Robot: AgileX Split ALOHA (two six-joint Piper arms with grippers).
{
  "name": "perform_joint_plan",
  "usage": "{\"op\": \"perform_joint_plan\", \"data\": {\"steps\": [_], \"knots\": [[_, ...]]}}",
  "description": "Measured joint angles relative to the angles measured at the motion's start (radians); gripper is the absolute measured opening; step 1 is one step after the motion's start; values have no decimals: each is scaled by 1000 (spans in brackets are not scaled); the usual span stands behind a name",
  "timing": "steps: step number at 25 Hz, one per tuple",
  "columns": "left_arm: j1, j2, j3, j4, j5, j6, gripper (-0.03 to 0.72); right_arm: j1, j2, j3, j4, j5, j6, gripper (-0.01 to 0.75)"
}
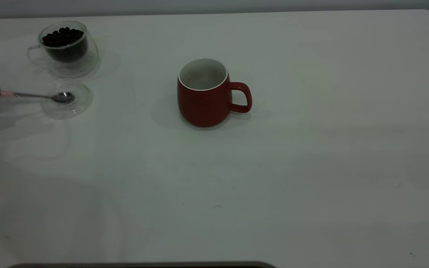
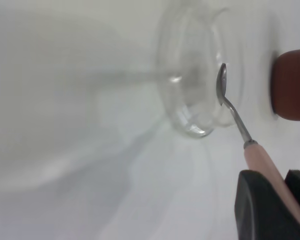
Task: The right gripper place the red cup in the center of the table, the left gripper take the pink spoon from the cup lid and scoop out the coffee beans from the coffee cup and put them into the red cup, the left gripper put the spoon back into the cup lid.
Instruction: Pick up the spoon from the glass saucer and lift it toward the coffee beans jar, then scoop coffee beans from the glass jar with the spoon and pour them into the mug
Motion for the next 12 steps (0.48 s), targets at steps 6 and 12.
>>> {"op": "perform_joint_plan", "data": {"steps": [6,12], "knots": [[1,-112,0,32,8,-38,119,0,0,0,0,0,0,591],[1,-236,1,-15,8,-8,119,0,0,0,0,0,0,591]]}}
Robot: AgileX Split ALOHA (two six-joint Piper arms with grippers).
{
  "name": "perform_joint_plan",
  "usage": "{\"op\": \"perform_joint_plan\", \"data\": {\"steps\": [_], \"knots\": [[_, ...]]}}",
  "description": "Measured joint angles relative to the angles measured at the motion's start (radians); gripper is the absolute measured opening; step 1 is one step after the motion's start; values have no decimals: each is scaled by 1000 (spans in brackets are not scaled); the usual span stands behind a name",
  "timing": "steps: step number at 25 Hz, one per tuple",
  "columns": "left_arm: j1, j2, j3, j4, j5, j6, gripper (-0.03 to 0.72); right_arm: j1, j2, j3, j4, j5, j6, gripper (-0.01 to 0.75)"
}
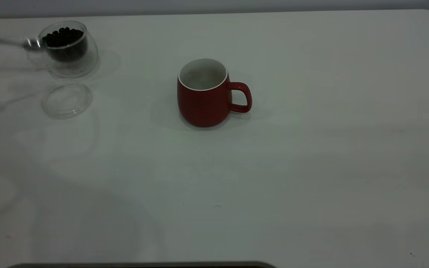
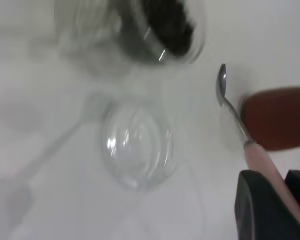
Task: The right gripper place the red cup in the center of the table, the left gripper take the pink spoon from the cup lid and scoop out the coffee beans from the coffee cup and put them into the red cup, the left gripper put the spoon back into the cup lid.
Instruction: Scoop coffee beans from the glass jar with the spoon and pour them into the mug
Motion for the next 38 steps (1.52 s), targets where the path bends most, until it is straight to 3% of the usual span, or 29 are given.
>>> {"op": "perform_joint_plan", "data": {"steps": [6,16,29,38], "knots": [[-14,-37,0,-76,-88,67,119,0,0,0,0,0,0,591],[-128,17,0,-126,-267,129,119,0,0,0,0,0,0,591],[-130,123,0,-210,-269,128,119,0,0,0,0,0,0,591],[-130,141,0,-205,-211,0,119,0,0,0,0,0,0,591]]}}
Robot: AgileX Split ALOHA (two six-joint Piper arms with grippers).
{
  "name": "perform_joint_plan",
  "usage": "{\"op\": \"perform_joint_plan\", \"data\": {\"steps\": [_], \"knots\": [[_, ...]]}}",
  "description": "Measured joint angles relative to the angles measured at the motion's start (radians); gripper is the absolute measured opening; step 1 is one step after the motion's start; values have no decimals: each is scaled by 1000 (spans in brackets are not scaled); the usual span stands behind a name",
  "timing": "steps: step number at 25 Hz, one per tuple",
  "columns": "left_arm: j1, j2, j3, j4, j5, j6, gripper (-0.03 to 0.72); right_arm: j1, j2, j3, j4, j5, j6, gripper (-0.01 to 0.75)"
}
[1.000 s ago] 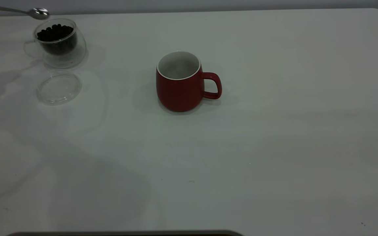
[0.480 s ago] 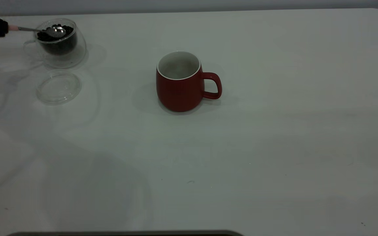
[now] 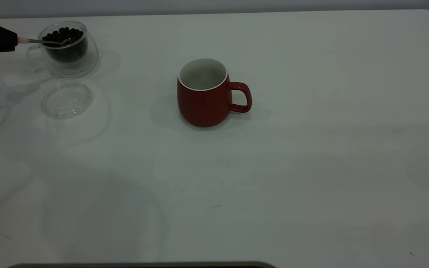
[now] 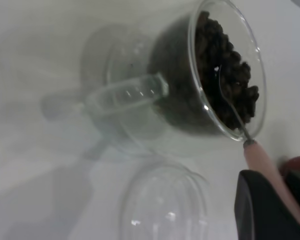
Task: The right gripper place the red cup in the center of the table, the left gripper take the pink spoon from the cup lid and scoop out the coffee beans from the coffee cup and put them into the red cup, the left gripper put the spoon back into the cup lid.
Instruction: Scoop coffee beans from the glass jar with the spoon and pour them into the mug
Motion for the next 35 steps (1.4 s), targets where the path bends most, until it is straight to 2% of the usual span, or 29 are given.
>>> {"op": "perform_joint_plan", "data": {"steps": [9,22,35], "knots": [[14,0,0,15,8,-122,119,0,0,0,0,0,0,591],[76,0,0,-11,98,-139,119,0,0,0,1,0,0,591],[86,0,0,-69,125,-157,119,0,0,0,1,0,0,591]]}}
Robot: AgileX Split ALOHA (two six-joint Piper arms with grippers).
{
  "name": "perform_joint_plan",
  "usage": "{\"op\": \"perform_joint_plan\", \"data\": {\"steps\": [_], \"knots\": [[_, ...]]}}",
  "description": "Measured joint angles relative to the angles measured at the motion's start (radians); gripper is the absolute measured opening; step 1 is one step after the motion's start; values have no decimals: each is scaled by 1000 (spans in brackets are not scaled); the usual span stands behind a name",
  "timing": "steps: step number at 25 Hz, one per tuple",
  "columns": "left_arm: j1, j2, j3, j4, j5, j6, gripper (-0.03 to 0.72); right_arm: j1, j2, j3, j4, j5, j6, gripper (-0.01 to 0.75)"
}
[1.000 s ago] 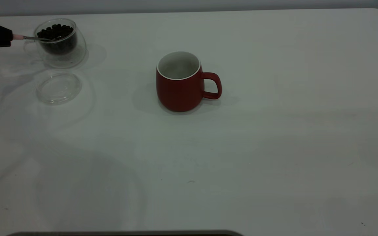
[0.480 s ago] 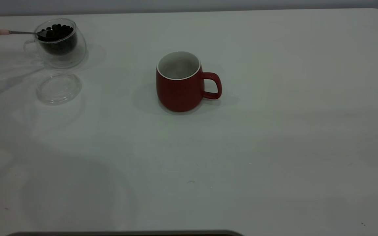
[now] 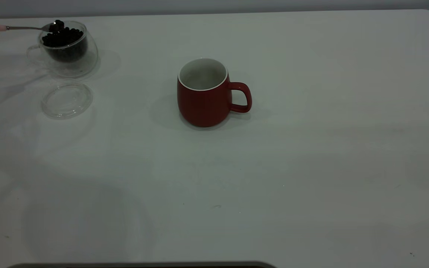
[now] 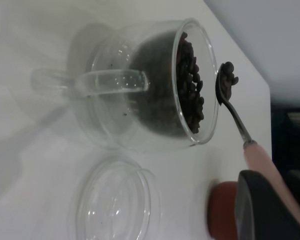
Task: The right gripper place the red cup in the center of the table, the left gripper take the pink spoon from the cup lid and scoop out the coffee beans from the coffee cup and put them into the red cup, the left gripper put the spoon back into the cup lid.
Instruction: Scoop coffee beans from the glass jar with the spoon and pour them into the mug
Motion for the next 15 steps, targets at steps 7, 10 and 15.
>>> {"op": "perform_joint_plan", "data": {"steps": [7,10,15], "knots": [[0,0,0,-9,29,-17,119,0,0,0,0,0,0,591],[0,0,0,-10,68,-20,119,0,0,0,0,0,0,591],[0,0,0,-11,80,-21,119,0,0,0,0,0,0,591]]}}
